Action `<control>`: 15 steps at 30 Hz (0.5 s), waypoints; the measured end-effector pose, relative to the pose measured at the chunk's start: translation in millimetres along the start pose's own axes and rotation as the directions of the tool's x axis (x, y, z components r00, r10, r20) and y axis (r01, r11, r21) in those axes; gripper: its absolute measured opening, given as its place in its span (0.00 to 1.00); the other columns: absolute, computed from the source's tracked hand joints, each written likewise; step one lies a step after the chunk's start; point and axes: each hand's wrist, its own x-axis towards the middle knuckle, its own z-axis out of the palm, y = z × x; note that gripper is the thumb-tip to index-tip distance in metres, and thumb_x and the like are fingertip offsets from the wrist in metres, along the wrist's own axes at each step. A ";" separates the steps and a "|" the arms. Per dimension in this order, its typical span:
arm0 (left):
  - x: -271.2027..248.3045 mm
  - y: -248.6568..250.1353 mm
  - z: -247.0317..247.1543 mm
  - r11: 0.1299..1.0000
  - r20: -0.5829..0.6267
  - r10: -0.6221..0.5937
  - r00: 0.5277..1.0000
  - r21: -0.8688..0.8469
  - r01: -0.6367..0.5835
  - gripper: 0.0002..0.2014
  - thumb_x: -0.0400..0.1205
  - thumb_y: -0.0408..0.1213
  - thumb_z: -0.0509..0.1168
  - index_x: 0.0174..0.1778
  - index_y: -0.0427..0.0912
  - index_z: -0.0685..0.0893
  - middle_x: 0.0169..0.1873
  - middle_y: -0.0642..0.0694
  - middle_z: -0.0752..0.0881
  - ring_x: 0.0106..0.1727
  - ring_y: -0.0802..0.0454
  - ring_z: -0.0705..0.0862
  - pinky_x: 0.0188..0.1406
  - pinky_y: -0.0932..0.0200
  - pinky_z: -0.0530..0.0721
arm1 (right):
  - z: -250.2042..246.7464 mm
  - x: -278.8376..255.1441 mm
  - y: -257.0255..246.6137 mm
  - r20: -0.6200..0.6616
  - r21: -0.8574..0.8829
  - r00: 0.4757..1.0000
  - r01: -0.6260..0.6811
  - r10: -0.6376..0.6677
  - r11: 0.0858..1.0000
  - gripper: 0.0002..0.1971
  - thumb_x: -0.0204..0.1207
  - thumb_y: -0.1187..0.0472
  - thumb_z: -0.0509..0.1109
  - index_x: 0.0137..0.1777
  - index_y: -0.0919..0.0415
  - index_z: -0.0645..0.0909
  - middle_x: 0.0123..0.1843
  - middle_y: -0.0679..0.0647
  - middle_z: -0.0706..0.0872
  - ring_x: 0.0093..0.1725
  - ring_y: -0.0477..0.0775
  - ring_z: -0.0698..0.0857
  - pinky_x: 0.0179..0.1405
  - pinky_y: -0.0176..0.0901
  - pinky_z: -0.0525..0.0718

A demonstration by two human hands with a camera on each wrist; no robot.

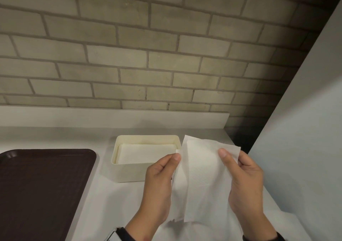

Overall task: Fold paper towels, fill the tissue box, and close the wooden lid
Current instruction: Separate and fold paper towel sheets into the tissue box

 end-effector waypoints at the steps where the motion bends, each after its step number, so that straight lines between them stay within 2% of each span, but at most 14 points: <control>1: 1.0 -2.2 0.2 0.999 -0.015 -0.024 1.000 -0.023 0.024 0.20 0.80 0.41 0.67 0.47 0.21 0.80 0.42 0.37 0.81 0.45 0.44 0.76 0.50 0.51 0.70 | -0.5 -1.1 0.0 0.013 0.003 1.000 0.018 -0.018 1.000 0.10 0.63 0.58 0.74 0.44 0.58 0.88 0.44 0.53 0.91 0.45 0.52 0.90 0.35 0.33 0.86; 3: 1.7 -5.1 1.0 0.995 -0.031 -0.072 0.997 -0.071 0.070 0.16 0.81 0.37 0.65 0.47 0.21 0.82 0.43 0.35 0.84 0.46 0.44 0.80 0.52 0.51 0.72 | -0.7 -4.0 0.2 0.037 -0.026 0.994 0.109 -0.108 0.994 0.07 0.63 0.61 0.76 0.42 0.57 0.90 0.43 0.53 0.91 0.45 0.52 0.89 0.39 0.32 0.86; 5: 2.3 -7.3 3.0 0.996 -0.082 -0.061 0.995 -0.064 0.055 0.12 0.82 0.34 0.63 0.45 0.26 0.86 0.42 0.36 0.87 0.45 0.45 0.83 0.50 0.51 0.76 | 0.6 -7.9 2.9 0.067 -0.158 0.952 0.305 -0.298 0.939 0.09 0.63 0.66 0.79 0.39 0.51 0.90 0.43 0.47 0.90 0.46 0.48 0.88 0.44 0.27 0.84; 7: 2.2 -10.3 6.0 1.000 -0.140 0.006 0.990 0.005 -0.005 0.13 0.84 0.33 0.61 0.40 0.36 0.89 0.39 0.37 0.88 0.41 0.46 0.83 0.46 0.52 0.78 | 2.5 -11.2 7.2 0.142 -0.337 0.851 0.522 -0.506 0.784 0.08 0.66 0.62 0.77 0.38 0.45 0.89 0.46 0.37 0.85 0.47 0.45 0.84 0.44 0.23 0.80; 9: -0.4 -11.6 11.1 0.993 -0.169 0.084 0.982 0.091 -0.070 0.14 0.85 0.34 0.61 0.37 0.42 0.89 0.37 0.38 0.88 0.39 0.49 0.82 0.43 0.52 0.79 | 3.2 -13.0 12.6 0.249 -0.452 0.716 0.681 -0.652 0.576 0.09 0.69 0.61 0.71 0.42 0.44 0.87 0.46 0.33 0.78 0.45 0.46 0.79 0.43 0.26 0.77; 10: -2.1 -11.8 13.2 0.990 -0.179 0.109 0.978 0.113 -0.089 0.14 0.85 0.34 0.60 0.37 0.44 0.89 0.36 0.39 0.89 0.38 0.50 0.83 0.42 0.53 0.80 | 3.2 -13.2 15.3 0.286 -0.479 0.662 0.725 -0.693 0.495 0.11 0.69 0.63 0.69 0.44 0.46 0.87 0.45 0.36 0.76 0.44 0.47 0.77 0.43 0.29 0.76; 12: -3.7 -11.9 14.7 0.989 -0.198 0.112 0.974 0.116 -0.090 0.15 0.85 0.34 0.60 0.36 0.45 0.89 0.35 0.43 0.88 0.38 0.50 0.83 0.42 0.52 0.80 | 3.1 -13.9 18.4 0.320 -0.507 0.589 0.768 -0.742 0.391 0.11 0.70 0.66 0.68 0.44 0.53 0.89 0.44 0.43 0.77 0.44 0.47 0.76 0.42 0.33 0.76; 15: -2.5 -9.7 13.5 1.000 -0.241 0.028 0.970 0.007 -0.027 0.16 0.84 0.31 0.60 0.33 0.43 0.88 0.34 0.41 0.85 0.38 0.47 0.80 0.41 0.51 0.77 | 2.1 -16.0 22.9 0.346 -0.509 0.540 0.795 -0.767 0.330 0.09 0.67 0.71 0.72 0.43 0.59 0.89 0.44 0.47 0.81 0.44 0.47 0.78 0.44 0.35 0.79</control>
